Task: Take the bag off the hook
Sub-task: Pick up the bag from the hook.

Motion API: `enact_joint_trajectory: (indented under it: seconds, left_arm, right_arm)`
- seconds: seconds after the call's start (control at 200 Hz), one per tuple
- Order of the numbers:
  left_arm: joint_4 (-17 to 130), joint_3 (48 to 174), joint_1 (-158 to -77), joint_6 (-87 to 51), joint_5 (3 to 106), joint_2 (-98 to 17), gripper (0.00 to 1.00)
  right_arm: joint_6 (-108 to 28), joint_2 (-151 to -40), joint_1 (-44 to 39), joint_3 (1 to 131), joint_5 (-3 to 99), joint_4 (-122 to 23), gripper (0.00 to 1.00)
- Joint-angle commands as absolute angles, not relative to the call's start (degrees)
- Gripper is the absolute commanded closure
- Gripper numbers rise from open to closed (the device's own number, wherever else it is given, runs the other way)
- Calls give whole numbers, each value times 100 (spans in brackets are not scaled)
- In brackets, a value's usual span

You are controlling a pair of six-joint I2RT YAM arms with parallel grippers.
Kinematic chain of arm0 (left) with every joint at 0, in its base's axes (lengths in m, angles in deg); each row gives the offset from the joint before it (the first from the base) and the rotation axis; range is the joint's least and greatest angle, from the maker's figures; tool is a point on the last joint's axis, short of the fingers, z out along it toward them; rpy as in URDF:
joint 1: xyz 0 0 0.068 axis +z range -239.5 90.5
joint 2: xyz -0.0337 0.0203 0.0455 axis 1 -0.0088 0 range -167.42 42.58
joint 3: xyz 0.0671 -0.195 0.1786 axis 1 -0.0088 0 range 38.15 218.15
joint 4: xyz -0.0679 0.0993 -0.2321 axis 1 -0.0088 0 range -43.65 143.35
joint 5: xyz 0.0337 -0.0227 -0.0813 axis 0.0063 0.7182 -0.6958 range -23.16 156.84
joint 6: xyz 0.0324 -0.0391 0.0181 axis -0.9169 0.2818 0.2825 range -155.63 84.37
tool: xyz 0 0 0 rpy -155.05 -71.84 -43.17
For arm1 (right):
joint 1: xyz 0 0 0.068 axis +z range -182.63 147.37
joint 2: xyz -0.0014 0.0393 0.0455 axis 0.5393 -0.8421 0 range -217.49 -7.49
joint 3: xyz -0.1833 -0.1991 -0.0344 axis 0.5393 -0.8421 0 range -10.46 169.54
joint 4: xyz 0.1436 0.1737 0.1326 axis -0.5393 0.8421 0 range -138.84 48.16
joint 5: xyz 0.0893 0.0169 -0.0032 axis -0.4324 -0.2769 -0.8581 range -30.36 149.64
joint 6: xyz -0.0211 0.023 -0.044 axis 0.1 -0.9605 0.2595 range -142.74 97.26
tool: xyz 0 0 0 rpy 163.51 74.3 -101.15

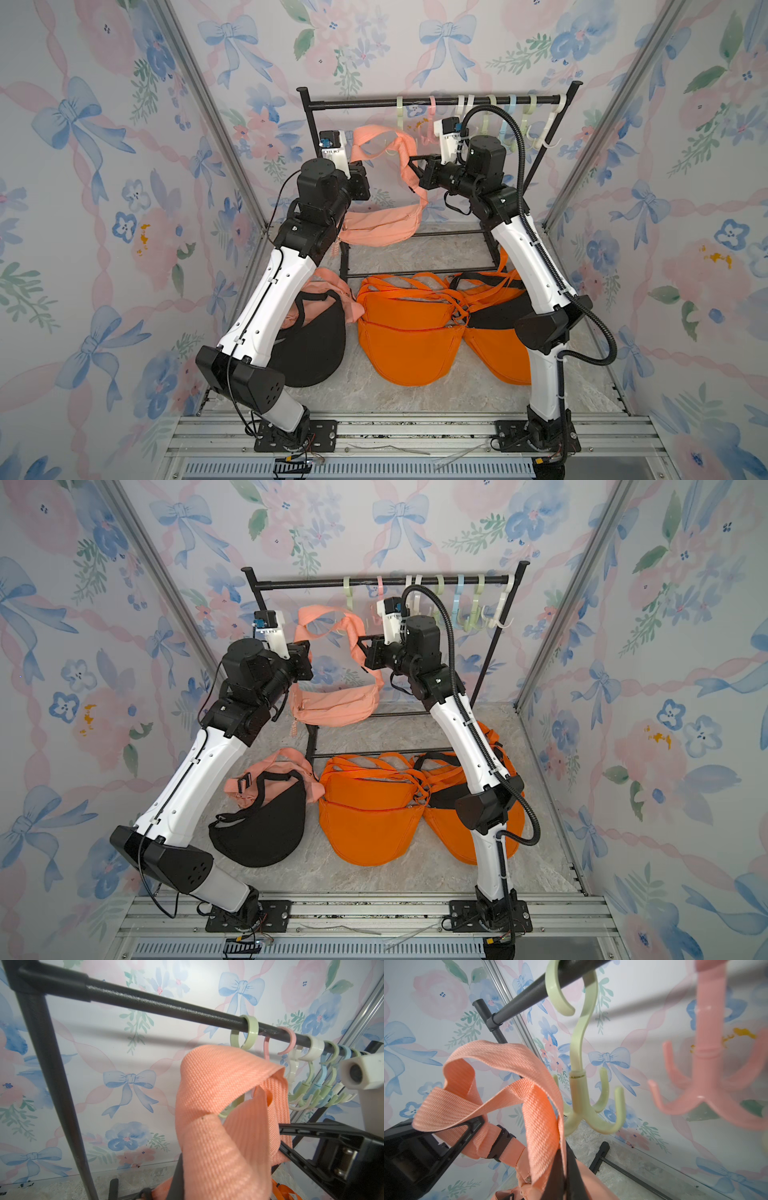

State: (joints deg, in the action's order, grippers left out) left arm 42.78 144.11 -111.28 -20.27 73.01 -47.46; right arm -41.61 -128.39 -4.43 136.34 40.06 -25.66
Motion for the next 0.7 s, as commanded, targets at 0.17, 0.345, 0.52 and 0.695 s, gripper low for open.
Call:
enact_joint_trajectory:
  seconds: [0.17, 0.345, 0.52, 0.695]
  left_arm:
    - [4278, 15300, -11167, -2271, 7380, -5313, 100]
    - [4110, 15870, -11188, -2286, 7278, -5630, 100]
    - [4101, 15971, -11269, -2399, 7253, -5584, 100]
    - [4039, 15697, -11371, -2469, 7365, -5168, 100]
  right_arm:
    - [-4166, -12671, -416, 13790, 4718, -3153, 100]
    - [-3946, -12469, -368, 13741, 4957, -3292, 100]
    - [-3416, -11907, -148, 13158, 5218, -3439, 100]
    - [-2774, -10954, 251, 11839, 5611, -3974, 100]
